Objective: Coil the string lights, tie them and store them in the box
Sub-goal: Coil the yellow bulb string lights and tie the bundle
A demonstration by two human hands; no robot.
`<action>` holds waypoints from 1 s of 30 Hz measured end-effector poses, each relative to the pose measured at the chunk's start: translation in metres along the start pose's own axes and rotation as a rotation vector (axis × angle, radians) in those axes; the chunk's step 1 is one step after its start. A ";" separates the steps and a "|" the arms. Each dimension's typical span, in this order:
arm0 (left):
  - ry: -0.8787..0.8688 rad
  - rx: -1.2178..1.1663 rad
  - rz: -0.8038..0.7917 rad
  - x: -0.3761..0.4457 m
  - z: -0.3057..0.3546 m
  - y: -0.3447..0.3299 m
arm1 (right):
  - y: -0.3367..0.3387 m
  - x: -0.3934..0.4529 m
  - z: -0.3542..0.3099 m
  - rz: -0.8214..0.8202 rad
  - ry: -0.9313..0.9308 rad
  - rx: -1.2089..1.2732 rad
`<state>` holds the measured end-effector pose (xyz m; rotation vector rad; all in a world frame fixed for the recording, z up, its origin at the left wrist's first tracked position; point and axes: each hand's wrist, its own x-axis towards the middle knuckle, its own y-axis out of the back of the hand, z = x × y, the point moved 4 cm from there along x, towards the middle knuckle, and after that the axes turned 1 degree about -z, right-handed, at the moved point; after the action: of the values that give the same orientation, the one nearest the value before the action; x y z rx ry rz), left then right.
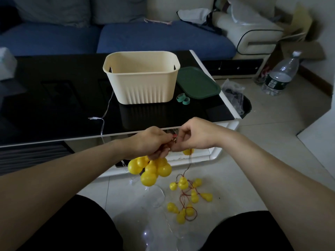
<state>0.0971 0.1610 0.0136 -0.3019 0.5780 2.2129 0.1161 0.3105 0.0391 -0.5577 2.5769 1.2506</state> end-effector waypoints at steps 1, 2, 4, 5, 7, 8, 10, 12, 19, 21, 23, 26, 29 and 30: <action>0.004 -0.007 0.000 0.000 -0.001 0.001 | 0.002 0.000 0.006 -0.024 -0.009 0.013; 0.011 -0.022 0.006 -0.001 -0.001 0.003 | 0.002 0.001 0.012 -0.038 -0.021 0.011; 0.029 -0.046 0.020 -0.001 0.000 0.006 | 0.002 0.001 0.019 -0.052 -0.041 0.006; 0.037 -0.046 0.022 -0.002 0.000 0.007 | 0.000 0.002 0.020 -0.051 -0.043 0.009; 0.048 -0.034 0.005 -0.003 -0.001 0.009 | -0.004 0.003 0.016 -0.029 -0.010 0.013; 0.050 -0.029 -0.010 -0.003 -0.002 0.010 | -0.007 0.004 0.013 -0.015 0.018 0.029; 0.055 -0.048 -0.035 -0.002 -0.005 0.010 | -0.012 0.004 0.006 0.014 0.067 0.096; 0.057 -0.102 -0.048 -0.001 -0.007 0.011 | -0.014 0.006 0.003 0.038 0.110 0.167; -0.027 -0.283 -0.174 -0.005 -0.007 0.014 | -0.003 0.009 -0.001 0.170 0.210 0.196; -0.035 -0.326 -0.250 -0.008 -0.004 0.012 | -0.001 0.008 -0.002 0.195 0.224 0.203; -0.003 -0.422 -0.278 -0.009 -0.003 0.010 | 0.000 0.007 -0.002 0.226 0.228 0.220; 0.016 -0.427 -0.271 -0.009 -0.002 0.008 | 0.002 0.006 -0.001 0.244 0.221 0.271; 0.094 -0.453 -0.244 -0.007 -0.002 0.008 | -0.001 0.006 0.001 0.182 0.173 0.317; 0.131 -0.483 -0.226 -0.006 -0.002 0.008 | -0.004 0.005 0.003 0.127 0.143 0.350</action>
<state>0.0949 0.1514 0.0163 -0.7290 0.0605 2.0956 0.1131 0.3093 0.0327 -0.4311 2.8999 0.7853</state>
